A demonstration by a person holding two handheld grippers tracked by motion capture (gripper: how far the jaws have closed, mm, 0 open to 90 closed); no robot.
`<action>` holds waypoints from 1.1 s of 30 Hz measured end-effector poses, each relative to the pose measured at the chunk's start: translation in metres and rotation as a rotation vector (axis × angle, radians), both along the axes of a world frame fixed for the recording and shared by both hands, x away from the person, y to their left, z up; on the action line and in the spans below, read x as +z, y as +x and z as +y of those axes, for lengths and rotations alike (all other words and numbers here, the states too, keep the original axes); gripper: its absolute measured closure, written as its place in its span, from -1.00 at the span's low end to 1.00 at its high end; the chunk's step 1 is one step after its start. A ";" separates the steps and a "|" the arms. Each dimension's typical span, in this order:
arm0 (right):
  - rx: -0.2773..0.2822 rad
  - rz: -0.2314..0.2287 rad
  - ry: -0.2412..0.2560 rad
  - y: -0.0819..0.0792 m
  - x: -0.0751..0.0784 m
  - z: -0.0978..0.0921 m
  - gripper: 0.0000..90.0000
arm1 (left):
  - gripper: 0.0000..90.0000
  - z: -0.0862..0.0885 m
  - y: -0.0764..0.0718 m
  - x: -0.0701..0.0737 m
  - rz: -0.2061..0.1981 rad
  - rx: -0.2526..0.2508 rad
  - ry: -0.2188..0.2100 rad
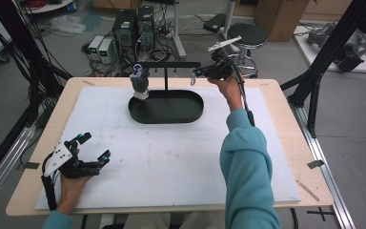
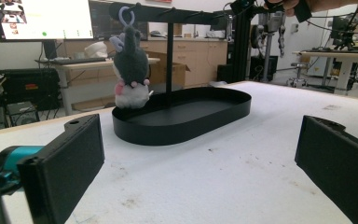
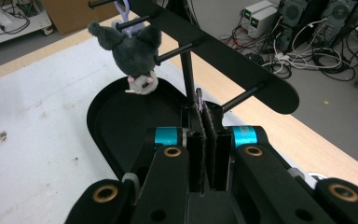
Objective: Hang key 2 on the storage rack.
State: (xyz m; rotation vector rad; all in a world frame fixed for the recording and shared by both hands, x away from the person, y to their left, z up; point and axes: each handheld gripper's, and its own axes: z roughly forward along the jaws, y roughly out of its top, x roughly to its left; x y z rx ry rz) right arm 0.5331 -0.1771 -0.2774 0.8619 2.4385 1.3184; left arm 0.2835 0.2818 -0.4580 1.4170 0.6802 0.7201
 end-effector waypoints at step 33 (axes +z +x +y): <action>-0.031 0.002 0.021 0.013 -0.010 -0.007 0.97 | -0.96 0.000 0.000 0.000 -0.001 0.000 -0.008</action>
